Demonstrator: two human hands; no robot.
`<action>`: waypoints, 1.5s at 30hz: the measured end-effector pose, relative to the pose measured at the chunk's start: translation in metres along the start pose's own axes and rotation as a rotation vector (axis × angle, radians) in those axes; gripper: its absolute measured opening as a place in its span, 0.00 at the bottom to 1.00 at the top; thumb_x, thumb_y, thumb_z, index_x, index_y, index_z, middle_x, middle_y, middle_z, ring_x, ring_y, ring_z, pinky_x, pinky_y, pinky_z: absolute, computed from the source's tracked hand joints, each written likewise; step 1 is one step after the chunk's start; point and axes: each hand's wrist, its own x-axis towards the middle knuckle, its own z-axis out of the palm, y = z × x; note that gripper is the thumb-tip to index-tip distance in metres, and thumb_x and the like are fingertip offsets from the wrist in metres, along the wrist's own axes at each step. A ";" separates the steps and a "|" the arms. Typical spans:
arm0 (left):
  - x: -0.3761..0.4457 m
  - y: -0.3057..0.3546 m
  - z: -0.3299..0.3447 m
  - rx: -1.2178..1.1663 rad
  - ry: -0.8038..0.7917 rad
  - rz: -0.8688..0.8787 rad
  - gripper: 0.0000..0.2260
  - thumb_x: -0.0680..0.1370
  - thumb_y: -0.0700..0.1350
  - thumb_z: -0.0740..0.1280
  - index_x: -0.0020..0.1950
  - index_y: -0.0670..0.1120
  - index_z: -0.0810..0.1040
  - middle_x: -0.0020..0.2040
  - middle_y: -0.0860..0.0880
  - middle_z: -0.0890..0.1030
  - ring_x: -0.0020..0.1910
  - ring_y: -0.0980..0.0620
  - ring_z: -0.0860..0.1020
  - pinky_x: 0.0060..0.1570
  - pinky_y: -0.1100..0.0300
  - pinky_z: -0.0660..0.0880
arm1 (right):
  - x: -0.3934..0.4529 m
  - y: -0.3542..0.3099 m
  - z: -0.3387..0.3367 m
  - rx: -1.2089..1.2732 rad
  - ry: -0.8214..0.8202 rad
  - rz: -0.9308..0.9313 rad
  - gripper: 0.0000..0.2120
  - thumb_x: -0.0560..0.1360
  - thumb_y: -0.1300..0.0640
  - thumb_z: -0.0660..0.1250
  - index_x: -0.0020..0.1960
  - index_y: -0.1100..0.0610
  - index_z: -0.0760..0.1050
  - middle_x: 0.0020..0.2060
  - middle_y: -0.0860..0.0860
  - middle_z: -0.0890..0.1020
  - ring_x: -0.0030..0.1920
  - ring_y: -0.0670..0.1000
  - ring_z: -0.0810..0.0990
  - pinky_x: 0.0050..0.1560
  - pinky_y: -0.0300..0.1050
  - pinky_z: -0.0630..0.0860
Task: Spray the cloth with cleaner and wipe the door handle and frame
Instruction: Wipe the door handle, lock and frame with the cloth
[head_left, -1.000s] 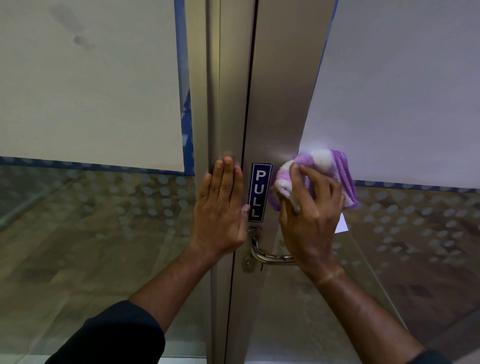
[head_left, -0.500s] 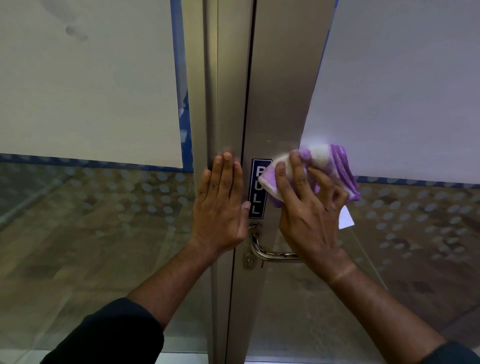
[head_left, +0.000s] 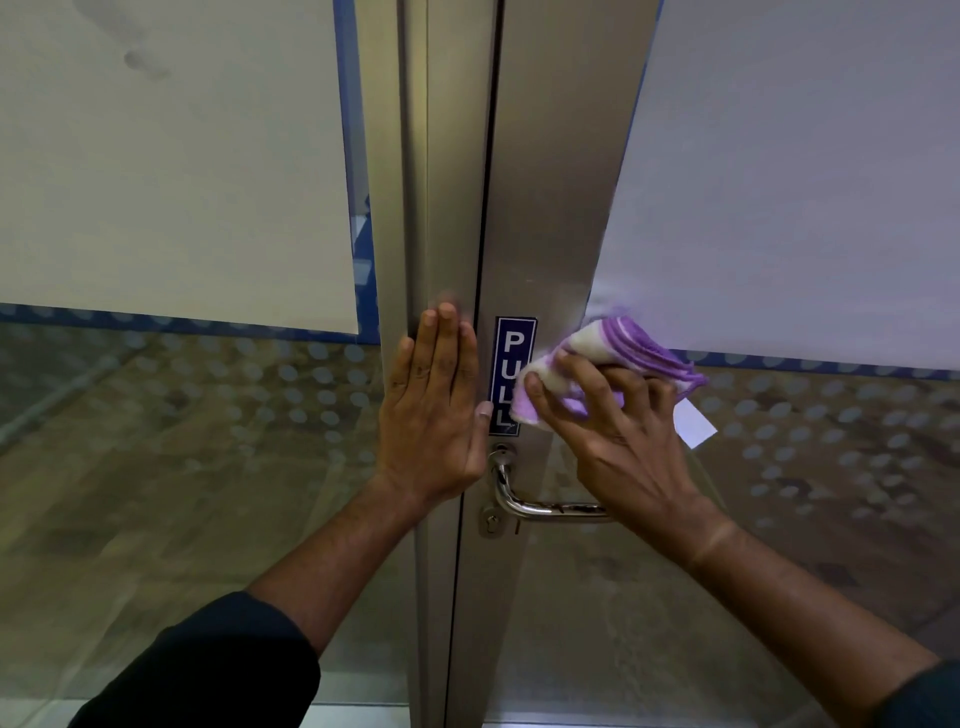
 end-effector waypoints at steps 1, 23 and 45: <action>0.000 0.000 0.000 0.000 -0.004 0.001 0.40 0.76 0.51 0.60 0.77 0.39 0.38 0.78 0.43 0.32 0.78 0.45 0.36 0.77 0.49 0.36 | -0.002 0.004 0.000 0.006 -0.016 -0.034 0.32 0.69 0.64 0.54 0.73 0.49 0.65 0.72 0.55 0.64 0.60 0.60 0.66 0.49 0.54 0.63; -0.001 -0.002 0.001 -0.019 0.018 0.026 0.42 0.76 0.52 0.59 0.78 0.41 0.35 0.78 0.43 0.32 0.79 0.45 0.37 0.77 0.50 0.37 | -0.009 0.031 0.013 -0.058 0.009 -0.297 0.23 0.80 0.58 0.53 0.74 0.49 0.63 0.72 0.52 0.65 0.61 0.57 0.68 0.51 0.54 0.64; 0.000 -0.001 0.000 -0.010 0.014 0.017 0.44 0.74 0.51 0.63 0.78 0.40 0.37 0.79 0.42 0.35 0.79 0.44 0.38 0.77 0.49 0.38 | -0.021 0.008 -0.024 0.224 -0.024 -0.104 0.22 0.82 0.63 0.44 0.66 0.59 0.73 0.58 0.62 0.74 0.49 0.60 0.72 0.46 0.54 0.70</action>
